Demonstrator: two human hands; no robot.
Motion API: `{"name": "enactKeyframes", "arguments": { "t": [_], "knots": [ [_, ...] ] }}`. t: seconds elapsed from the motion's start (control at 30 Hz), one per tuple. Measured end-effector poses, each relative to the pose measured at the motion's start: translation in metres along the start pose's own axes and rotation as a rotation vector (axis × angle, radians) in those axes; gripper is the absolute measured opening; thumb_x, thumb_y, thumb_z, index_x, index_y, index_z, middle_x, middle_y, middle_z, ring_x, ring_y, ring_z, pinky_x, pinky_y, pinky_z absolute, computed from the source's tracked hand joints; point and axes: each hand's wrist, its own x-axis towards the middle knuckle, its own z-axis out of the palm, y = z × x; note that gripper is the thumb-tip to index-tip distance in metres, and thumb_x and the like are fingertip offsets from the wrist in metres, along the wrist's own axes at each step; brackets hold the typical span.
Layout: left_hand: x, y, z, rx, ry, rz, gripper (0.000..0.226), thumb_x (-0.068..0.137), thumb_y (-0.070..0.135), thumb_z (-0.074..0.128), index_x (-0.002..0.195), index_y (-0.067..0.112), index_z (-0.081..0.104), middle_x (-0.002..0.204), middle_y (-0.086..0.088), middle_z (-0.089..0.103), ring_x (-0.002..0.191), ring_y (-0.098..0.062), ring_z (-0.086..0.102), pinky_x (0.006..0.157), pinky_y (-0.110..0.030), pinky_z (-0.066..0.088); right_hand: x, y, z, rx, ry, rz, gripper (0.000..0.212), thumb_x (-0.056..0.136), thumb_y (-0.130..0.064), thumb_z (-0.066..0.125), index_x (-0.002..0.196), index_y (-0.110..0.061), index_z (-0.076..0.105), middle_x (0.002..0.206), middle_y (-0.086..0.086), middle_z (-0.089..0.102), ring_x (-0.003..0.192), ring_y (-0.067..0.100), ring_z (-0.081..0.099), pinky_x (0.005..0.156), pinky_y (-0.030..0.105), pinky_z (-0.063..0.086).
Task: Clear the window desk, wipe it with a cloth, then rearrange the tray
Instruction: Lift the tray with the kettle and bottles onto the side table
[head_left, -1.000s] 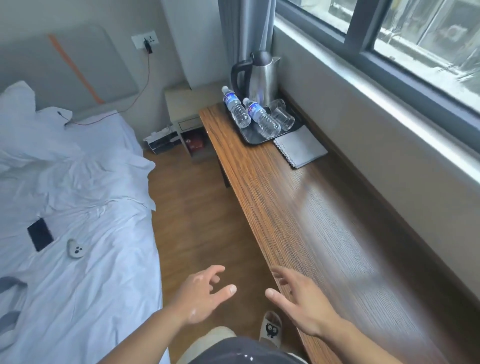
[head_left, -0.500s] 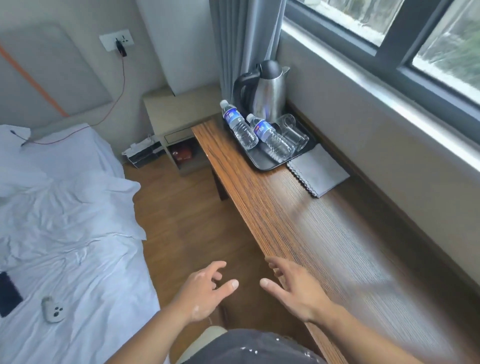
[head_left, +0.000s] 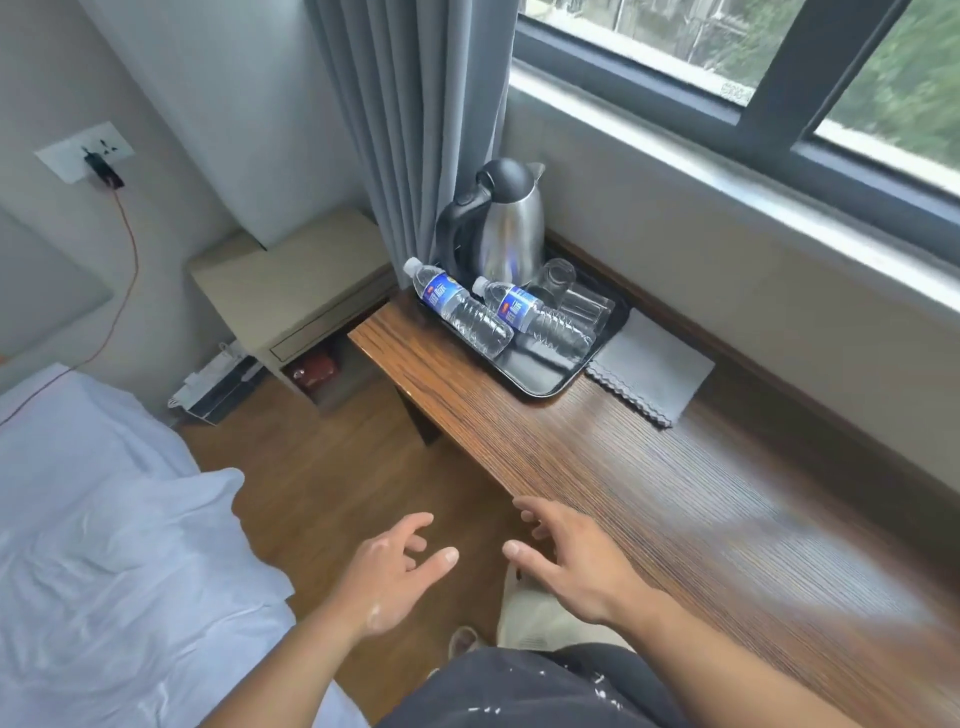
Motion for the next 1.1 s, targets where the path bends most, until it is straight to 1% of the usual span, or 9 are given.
{"name": "enactKeyframes", "arguments": {
  "t": [0.13, 0.27, 0.5, 0.63, 0.7, 0.8, 0.87, 0.97, 1.1],
  "knots": [
    [0.042, 0.004, -0.037, 0.031, -0.024, 0.025, 0.063, 0.091, 0.064, 0.059, 0.147, 0.037, 0.045, 0.122, 0.011, 0.061, 0.1, -0.003, 0.064, 0.09, -0.021, 0.048, 0.045, -0.007, -0.004, 0.032, 0.032, 0.021, 0.082, 0.083, -0.089, 0.034, 0.146, -0.038, 0.045, 0.135, -0.018, 0.057, 0.116, -0.004, 0.055, 0.098, 0.027, 0.048],
    [0.085, 0.017, -0.076, 0.053, -0.037, 0.031, 0.064, 0.091, 0.065, 0.06, 0.147, 0.039, 0.045, 0.123, 0.011, 0.061, 0.102, -0.003, 0.063, 0.094, -0.024, 0.049, 0.092, -0.011, -0.013, 0.057, 0.037, 0.039, 0.079, 0.085, -0.088, 0.037, 0.146, -0.038, 0.044, 0.133, -0.018, 0.058, 0.108, -0.004, 0.058, 0.094, 0.028, 0.051],
    [0.164, 0.052, -0.144, 0.08, -0.038, 0.081, 0.057, 0.094, 0.06, 0.059, 0.145, 0.035, 0.049, 0.121, 0.008, 0.065, 0.098, 0.0, 0.063, 0.088, -0.022, 0.046, 0.165, -0.024, -0.047, -0.001, 0.014, 0.057, 0.08, 0.086, -0.087, 0.032, 0.148, -0.037, 0.04, 0.136, -0.016, 0.057, 0.111, 0.0, 0.057, 0.098, 0.032, 0.049],
    [0.204, 0.064, -0.172, 0.117, -0.098, 0.121, 0.055, 0.094, 0.059, 0.06, 0.143, 0.035, 0.051, 0.118, 0.01, 0.066, 0.095, 0.001, 0.065, 0.084, -0.017, 0.045, 0.193, -0.034, -0.062, 0.05, 0.104, 0.115, 0.08, 0.085, -0.088, 0.033, 0.146, -0.039, 0.041, 0.135, -0.016, 0.058, 0.11, 0.0, 0.058, 0.098, 0.031, 0.049],
    [0.226, 0.068, -0.185, 0.151, -0.148, 0.137, 0.06, 0.091, 0.067, 0.058, 0.143, 0.038, 0.051, 0.118, 0.011, 0.065, 0.097, 0.001, 0.064, 0.088, -0.02, 0.046, 0.206, -0.038, -0.064, 0.084, 0.154, 0.159, 0.082, 0.083, -0.09, 0.031, 0.146, -0.04, 0.041, 0.135, -0.016, 0.058, 0.112, 0.0, 0.058, 0.099, 0.031, 0.049],
    [0.261, 0.071, -0.206, 0.202, -0.224, 0.179, 0.087, 0.069, 0.088, 0.045, 0.141, 0.04, 0.051, 0.116, 0.013, 0.066, 0.099, -0.002, 0.064, 0.096, -0.027, 0.048, 0.224, -0.049, -0.062, 0.121, 0.23, 0.227, 0.084, 0.082, -0.091, 0.03, 0.148, -0.039, 0.041, 0.137, -0.016, 0.057, 0.117, 0.0, 0.055, 0.101, 0.029, 0.047],
    [0.283, 0.07, -0.219, 0.268, -0.282, 0.214, 0.092, 0.065, 0.09, 0.041, 0.141, 0.04, 0.051, 0.116, 0.013, 0.066, 0.101, -0.005, 0.065, 0.099, -0.03, 0.048, 0.234, -0.06, -0.056, 0.139, 0.275, 0.288, 0.086, 0.081, -0.09, 0.029, 0.148, -0.038, 0.041, 0.136, -0.016, 0.057, 0.117, -0.001, 0.055, 0.1, 0.027, 0.046],
    [0.31, 0.07, -0.237, 0.365, -0.394, 0.273, 0.079, 0.078, 0.084, 0.048, 0.143, 0.039, 0.05, 0.117, 0.012, 0.066, 0.1, -0.005, 0.065, 0.098, -0.029, 0.05, 0.246, -0.08, -0.045, 0.191, 0.358, 0.386, 0.088, 0.078, -0.091, 0.029, 0.147, -0.038, 0.043, 0.136, -0.017, 0.058, 0.116, -0.002, 0.055, 0.1, 0.026, 0.045],
    [0.337, 0.07, -0.254, 0.427, -0.501, 0.33, 0.062, 0.089, 0.07, 0.055, 0.143, 0.039, 0.049, 0.118, 0.011, 0.065, 0.096, -0.004, 0.065, 0.088, -0.021, 0.049, 0.258, -0.099, -0.03, 0.265, 0.471, 0.494, 0.091, 0.076, -0.093, 0.029, 0.146, -0.037, 0.045, 0.132, -0.019, 0.057, 0.111, -0.005, 0.054, 0.1, 0.025, 0.046]
  ]
}}
